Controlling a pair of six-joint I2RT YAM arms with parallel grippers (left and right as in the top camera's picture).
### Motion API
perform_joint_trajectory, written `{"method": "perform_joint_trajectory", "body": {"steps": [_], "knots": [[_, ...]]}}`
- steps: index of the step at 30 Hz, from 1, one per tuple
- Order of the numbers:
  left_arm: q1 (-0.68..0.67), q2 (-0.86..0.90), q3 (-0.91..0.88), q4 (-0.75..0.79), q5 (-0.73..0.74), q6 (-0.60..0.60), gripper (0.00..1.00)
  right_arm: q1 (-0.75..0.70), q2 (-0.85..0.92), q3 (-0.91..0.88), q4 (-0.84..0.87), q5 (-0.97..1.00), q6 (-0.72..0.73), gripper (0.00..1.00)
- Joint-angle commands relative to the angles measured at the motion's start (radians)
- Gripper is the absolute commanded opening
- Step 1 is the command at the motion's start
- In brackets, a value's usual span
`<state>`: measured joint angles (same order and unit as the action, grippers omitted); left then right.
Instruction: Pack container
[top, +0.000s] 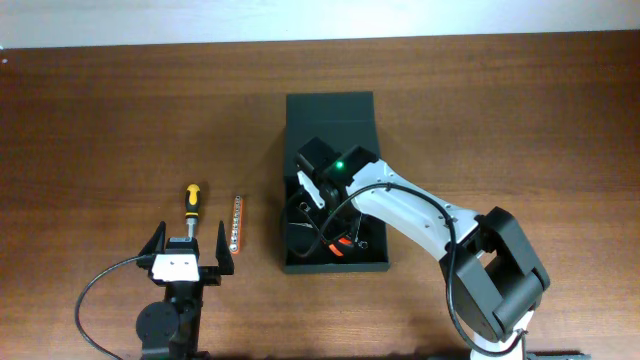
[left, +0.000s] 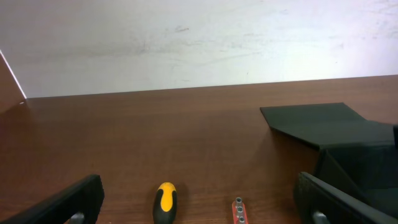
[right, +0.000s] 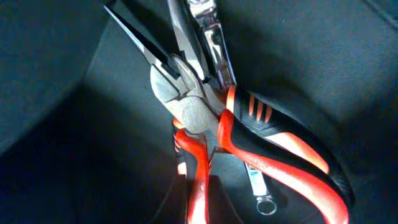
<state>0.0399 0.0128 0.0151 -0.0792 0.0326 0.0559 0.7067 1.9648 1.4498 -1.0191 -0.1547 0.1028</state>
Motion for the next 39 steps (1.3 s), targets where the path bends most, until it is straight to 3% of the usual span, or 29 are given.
{"method": "perform_joint_trajectory", "body": {"steps": [1, 3, 6, 13, 17, 20, 29, 34, 39], "knots": [[0.004, -0.007, -0.006, -0.002, -0.003, -0.003, 0.99, -0.001, -0.011, -0.009, 0.008, 0.009, -0.017, 0.11], [0.004, -0.007, -0.006, -0.002, -0.003, -0.003, 0.99, -0.001, -0.011, -0.009, 0.01, 0.009, -0.017, 0.23], [0.004, -0.007, -0.006, -0.002, -0.003, -0.003, 0.99, -0.001, -0.011, -0.009, 0.014, 0.009, -0.02, 0.27], [0.004, -0.007, -0.006, -0.002, -0.003, -0.003, 0.99, -0.001, -0.012, 0.043, -0.025, 0.01, -0.027, 0.52], [0.004, -0.007, -0.006, -0.002, -0.003, -0.003, 0.99, -0.005, -0.013, 0.227, -0.147, 0.041, -0.065, 0.83], [0.004, -0.007, -0.006, -0.002, -0.003, -0.003, 0.99, -0.021, -0.013, 0.422, -0.24, 0.113, -0.064, 0.99], [0.004, -0.007, -0.006, -0.002, -0.004, -0.003, 0.99, -0.196, -0.015, 1.003, -0.522, 0.198, -0.064, 0.99], [0.004, -0.007, -0.006, -0.002, -0.003, -0.003, 0.99, -0.368, -0.032, 1.184, -0.678, 0.198, -0.055, 0.99], [0.004, -0.007, -0.006, -0.002, -0.003, -0.003, 0.99, -0.57, -0.111, 1.193, -0.68, 0.187, -0.016, 0.99]]}}
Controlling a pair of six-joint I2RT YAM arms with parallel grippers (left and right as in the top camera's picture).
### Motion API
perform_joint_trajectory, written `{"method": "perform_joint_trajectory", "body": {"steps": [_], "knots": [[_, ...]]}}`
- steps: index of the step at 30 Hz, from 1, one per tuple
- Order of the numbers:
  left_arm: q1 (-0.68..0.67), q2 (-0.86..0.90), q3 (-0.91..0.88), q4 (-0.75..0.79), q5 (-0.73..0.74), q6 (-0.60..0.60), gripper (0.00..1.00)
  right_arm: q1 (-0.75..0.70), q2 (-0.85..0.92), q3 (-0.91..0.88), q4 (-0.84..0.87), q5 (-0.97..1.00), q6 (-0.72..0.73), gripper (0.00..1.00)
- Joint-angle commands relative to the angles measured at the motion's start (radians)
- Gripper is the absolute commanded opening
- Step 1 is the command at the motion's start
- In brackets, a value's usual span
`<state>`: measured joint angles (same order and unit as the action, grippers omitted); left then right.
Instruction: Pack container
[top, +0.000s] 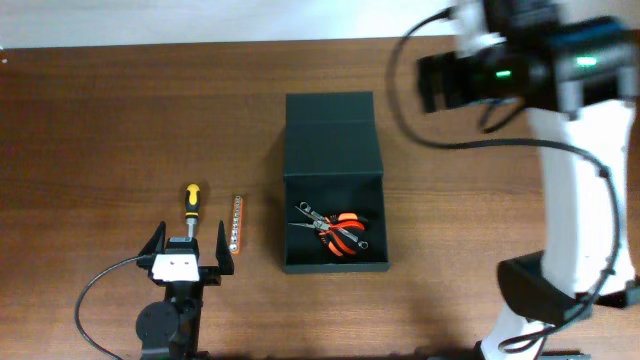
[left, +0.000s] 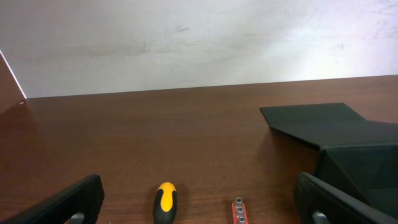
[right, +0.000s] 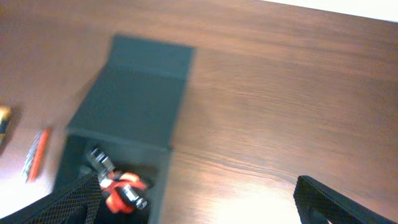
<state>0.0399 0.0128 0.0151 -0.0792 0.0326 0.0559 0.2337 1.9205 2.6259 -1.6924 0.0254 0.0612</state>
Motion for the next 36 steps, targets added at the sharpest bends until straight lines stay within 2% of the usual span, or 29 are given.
{"method": "perform_joint_trajectory", "body": {"steps": [1, 5, 8, 13, 16, 20, 24, 30, 33, 36], "knots": [[0.004, -0.007, -0.006, -0.002, -0.003, -0.003, 0.99, -0.127, -0.084, 0.009, -0.006, 0.011, 0.025, 0.99], [0.004, -0.007, -0.006, -0.002, -0.003, -0.003, 0.99, -0.261, -0.206, -0.124, -0.006, 0.036, 0.022, 0.99], [0.004, -0.007, -0.006, -0.002, -0.003, -0.003, 0.99, -0.365, -0.332, -0.337, -0.006, 0.059, 0.024, 0.99], [0.004, -0.007, -0.006, -0.002, -0.003, -0.003, 0.99, -0.513, -0.449, -0.616, 0.029, 0.031, 0.025, 0.99], [0.004, -0.007, -0.006, -0.002, -0.004, -0.003, 0.99, -0.563, -0.476, -0.793, 0.161, -0.047, 0.006, 0.99], [0.004, -0.007, -0.006, -0.002, -0.003, -0.003, 0.99, -0.56, -0.464, -1.022, 0.409, -0.108, -0.114, 0.99], [0.004, -0.007, -0.006, 0.013, -0.003, -0.003, 0.99, -0.562, -0.446, -1.169, 0.533, -0.108, -0.113, 0.99], [0.004, -0.007, -0.006, 0.0, 0.0, -0.003, 0.99, -0.561, -0.435, -1.283, 0.589, -0.108, -0.113, 0.99], [0.004, -0.007, -0.005, 0.011, 0.087, -0.008, 0.99, -0.561, -0.435, -1.306, 0.589, -0.108, -0.113, 0.99], [0.004, -0.006, 0.006, 0.002, 0.24, -0.114, 0.99, -0.561, -0.435, -1.306, 0.59, -0.108, -0.113, 0.99]]}}
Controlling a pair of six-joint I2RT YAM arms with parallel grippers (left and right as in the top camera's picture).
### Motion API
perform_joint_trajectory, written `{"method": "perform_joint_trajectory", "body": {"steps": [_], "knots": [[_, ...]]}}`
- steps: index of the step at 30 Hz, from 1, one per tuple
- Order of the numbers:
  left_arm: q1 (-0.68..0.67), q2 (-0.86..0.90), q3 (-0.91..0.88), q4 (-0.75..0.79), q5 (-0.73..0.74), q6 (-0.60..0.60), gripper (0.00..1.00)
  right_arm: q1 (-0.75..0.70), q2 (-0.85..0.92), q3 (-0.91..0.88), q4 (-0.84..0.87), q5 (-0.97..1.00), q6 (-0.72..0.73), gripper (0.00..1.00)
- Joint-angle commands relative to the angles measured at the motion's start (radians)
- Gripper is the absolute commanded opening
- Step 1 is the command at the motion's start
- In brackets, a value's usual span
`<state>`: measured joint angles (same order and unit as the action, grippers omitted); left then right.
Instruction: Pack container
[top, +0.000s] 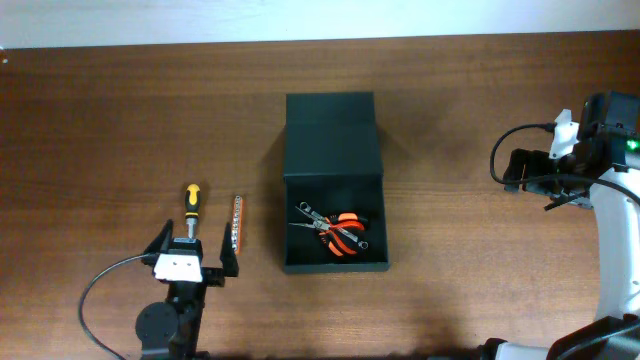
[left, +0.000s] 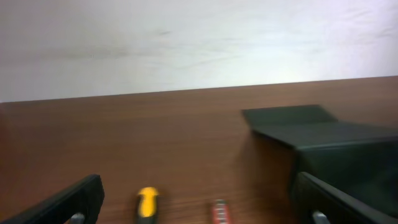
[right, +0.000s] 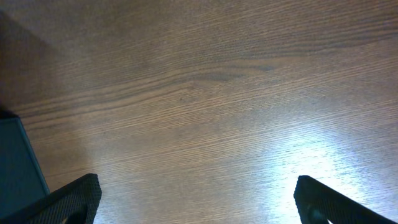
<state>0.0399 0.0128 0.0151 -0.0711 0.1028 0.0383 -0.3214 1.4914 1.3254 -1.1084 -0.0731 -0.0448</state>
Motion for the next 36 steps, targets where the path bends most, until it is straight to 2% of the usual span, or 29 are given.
{"method": "perform_joint_trajectory", "body": {"steps": [1, 2, 5, 8, 12, 15, 17, 21, 24, 27, 31, 36], "knots": [[0.004, -0.005, 0.017, -0.018, 0.193, -0.114, 0.99, -0.006, -0.005, -0.006, 0.006, -0.01, -0.007, 0.99], [0.004, -0.005, 0.034, -0.036, 0.198, -0.118, 0.99, -0.006, -0.005, -0.006, 0.006, -0.009, -0.007, 0.99], [0.004, 0.029, 0.17, -0.118, 0.092, -0.102, 0.99, -0.006, -0.005, -0.006, 0.006, -0.009, -0.007, 0.99], [0.004, 0.116, 0.332, -0.198, 0.0, 0.008, 0.99, -0.006, -0.005, -0.006, 0.006, -0.009, -0.007, 0.99], [0.004, 0.33, 0.581, -0.387, -0.127, 0.132, 0.99, -0.006, -0.005, -0.006, 0.005, -0.009, -0.007, 0.99], [0.004, 0.497, 0.749, -0.485, -0.126, 0.177, 0.99, -0.006, -0.005, -0.006, 0.006, -0.009, -0.007, 0.99], [0.004, 0.586, 0.808, -0.486, -0.126, 0.177, 0.99, -0.006, -0.005, -0.006, 0.006, -0.009, -0.007, 0.99], [0.007, 0.71, 0.844, -0.499, -0.127, 0.21, 0.99, -0.006, -0.005, -0.006, 0.006, -0.009, -0.007, 0.99], [0.043, 0.858, 0.943, -0.628, -0.112, 0.148, 0.99, -0.006, -0.005, -0.006, 0.006, -0.009, -0.007, 0.99], [0.105, 1.051, 1.099, -0.806, -0.048, 0.151, 0.99, -0.006, -0.005, -0.006, 0.006, -0.009, -0.007, 0.99], [0.153, 1.304, 1.324, -1.006, -0.035, 0.158, 0.99, -0.006, -0.005, -0.006, 0.006, -0.009, -0.007, 0.99], [0.153, 1.492, 1.41, -1.032, -0.031, 0.158, 0.99, -0.006, -0.005, -0.006, 0.006, -0.009, -0.007, 0.99]]}}
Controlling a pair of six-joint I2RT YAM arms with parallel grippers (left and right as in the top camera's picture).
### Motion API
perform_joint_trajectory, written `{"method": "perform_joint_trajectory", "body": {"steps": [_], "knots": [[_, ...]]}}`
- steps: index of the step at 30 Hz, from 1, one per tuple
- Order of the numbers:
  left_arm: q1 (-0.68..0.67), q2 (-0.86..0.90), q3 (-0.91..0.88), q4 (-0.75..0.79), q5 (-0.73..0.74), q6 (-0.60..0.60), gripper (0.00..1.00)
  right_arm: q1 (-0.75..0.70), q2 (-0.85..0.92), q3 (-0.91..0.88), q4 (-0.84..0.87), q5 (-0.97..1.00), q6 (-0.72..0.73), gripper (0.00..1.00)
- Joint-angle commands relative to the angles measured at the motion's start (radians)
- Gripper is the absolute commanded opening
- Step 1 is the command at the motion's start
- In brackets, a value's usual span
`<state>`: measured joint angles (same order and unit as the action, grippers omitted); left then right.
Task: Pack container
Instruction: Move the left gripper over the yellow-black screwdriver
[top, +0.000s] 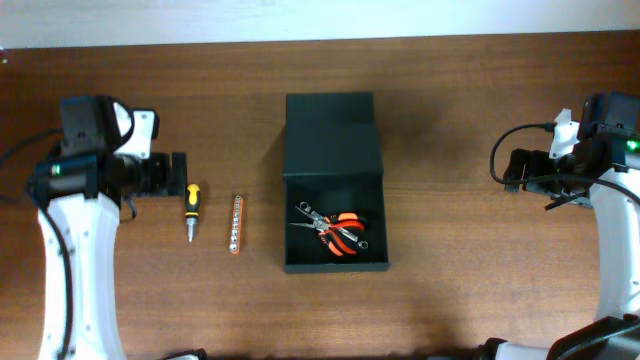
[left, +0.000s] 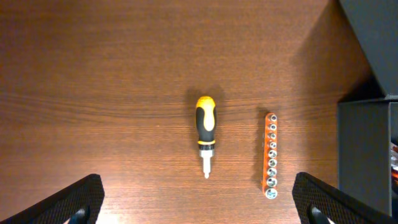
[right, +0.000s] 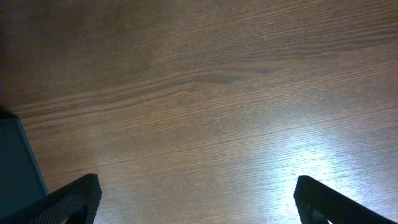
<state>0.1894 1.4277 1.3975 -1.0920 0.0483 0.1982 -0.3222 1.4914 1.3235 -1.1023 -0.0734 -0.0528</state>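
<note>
An open black box (top: 377, 215) stands mid-table with its lid (top: 330, 120) folded back. Orange-and-black pliers (top: 338, 231) lie inside it. A yellow-and-black screwdriver (top: 191, 205) (left: 205, 132) and an orange bit holder (top: 235, 224) (left: 269, 155) lie on the wood left of the box. My left gripper (top: 170, 173) (left: 199, 208) hangs open high above the screwdriver, which lies between its fingers in the left wrist view. My right gripper (top: 520, 170) (right: 199, 202) is open over bare wood far right of the box.
The brown wooden table (top: 470, 290) ends at a white wall along the far edge. In the left wrist view the box's edge (left: 367, 155) shows at the right. In the right wrist view a corner of the box (right: 18, 162) shows at the lower left.
My left arm has gone from low at the table's near edge, facing the wall, to high over the screwdriver, looking straight down. The right arm has not moved.
At first my right gripper was down inside the box by the pliers. Then it was high at the far right, with the pliers left in the box. Then it hung over bare wood at the right. The left gripper stayed open at the near edge and now hangs over the screwdriver.
</note>
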Motion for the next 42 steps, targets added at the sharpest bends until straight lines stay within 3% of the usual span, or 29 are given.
{"method": "perform_joint_trajectory", "body": {"steps": [1, 19, 37, 42], "knots": [[0.003, 0.094, 0.027, -0.008, 0.028, -0.002, 0.99, -0.005, -0.005, -0.004, 0.0, -0.009, 0.001, 0.99], [0.0, 0.406, 0.027, 0.044, -0.007, 0.005, 0.99, -0.005, -0.005, -0.004, 0.0, -0.009, 0.001, 0.99], [0.0, 0.42, 0.027, 0.048, 0.06, 0.005, 0.99, -0.005, -0.005, -0.004, 0.0, -0.009, 0.001, 0.99], [0.0, 0.42, 0.027, 0.048, -0.07, -0.09, 0.99, -0.005, -0.005, -0.004, 0.0, -0.009, 0.001, 0.99]]}}
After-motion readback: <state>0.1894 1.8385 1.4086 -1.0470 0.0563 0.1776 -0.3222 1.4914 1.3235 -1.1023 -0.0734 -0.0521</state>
